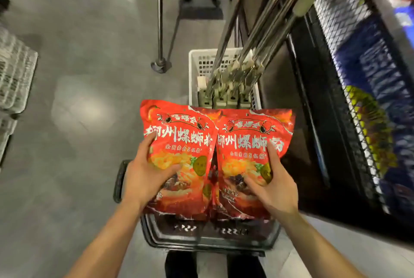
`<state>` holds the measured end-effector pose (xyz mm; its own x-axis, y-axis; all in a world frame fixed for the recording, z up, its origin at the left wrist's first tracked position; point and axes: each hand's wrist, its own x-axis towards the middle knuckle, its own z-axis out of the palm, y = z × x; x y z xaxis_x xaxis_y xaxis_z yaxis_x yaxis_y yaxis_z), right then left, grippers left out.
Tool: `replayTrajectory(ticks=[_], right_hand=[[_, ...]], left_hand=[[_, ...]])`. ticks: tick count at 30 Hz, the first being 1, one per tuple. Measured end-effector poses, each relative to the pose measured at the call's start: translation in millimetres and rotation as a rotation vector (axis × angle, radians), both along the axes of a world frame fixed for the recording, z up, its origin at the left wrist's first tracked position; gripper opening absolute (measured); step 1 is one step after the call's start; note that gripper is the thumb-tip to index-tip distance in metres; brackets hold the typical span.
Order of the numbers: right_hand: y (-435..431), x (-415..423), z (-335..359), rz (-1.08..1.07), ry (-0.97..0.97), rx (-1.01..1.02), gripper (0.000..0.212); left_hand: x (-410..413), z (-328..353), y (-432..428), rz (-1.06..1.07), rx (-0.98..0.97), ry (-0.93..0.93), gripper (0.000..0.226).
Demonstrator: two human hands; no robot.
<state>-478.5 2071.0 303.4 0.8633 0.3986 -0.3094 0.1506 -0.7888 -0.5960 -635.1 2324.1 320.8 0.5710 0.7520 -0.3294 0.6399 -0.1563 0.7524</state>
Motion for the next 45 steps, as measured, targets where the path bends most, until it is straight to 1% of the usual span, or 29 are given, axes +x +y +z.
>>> replayTrajectory(ticks=[2,4,10,14,16,19,22,25,30,33,35,40,45], right_hand=[[15,15,54,-0.001,-0.048,0.043,0.102],[32,28,112,-0.016,-0.121,0.085,0.104],[67,61,294,-0.018,-0.271,0.282,0.107],[60,64,398,-0.081,-0.423,0.429,0.112],[48,65,439,-0.137,-0.438,0.514,0.113],[24,63,490,-0.190,-0.470,0.560,0.115],[-7,62,522,-0.231,-0.503,0.584,0.113],[-44,68,540,-0.246,-0.536,0.586,0.113],[-123,87,551,-0.274,-0.538,0.709,0.113],[-180,97,560,-0.288,-0.562,0.742,0.112],[-225,108,564,-0.296,-0.572,0.734,0.111],[-333,135,573,-0.305,-0.560,0.657,0.111],[-415,167,579,-0.338,-0.551,0.637,0.111]], left_hand=[[10,48,15,0.007,0.035,-0.098,0.095],[25,101,31,0.003,0.082,-0.209,0.094],[55,267,66,-0.006,0.209,-0.489,0.094],[61,364,76,-0.017,0.248,-0.642,0.094],[67,406,73,-0.055,0.261,-0.686,0.095],[79,460,61,-0.112,0.273,-0.739,0.095],[91,500,37,-0.167,0.283,-0.777,0.092],[101,523,7,-0.216,0.292,-0.810,0.090],[126,542,-67,-0.270,0.251,-0.872,0.090],[149,543,-123,-0.309,0.218,-0.889,0.090],[167,541,-164,-0.321,0.204,-0.900,0.093],[204,547,-269,-0.319,0.161,-0.933,0.089],[245,552,-344,-0.337,0.135,-0.930,0.089]])
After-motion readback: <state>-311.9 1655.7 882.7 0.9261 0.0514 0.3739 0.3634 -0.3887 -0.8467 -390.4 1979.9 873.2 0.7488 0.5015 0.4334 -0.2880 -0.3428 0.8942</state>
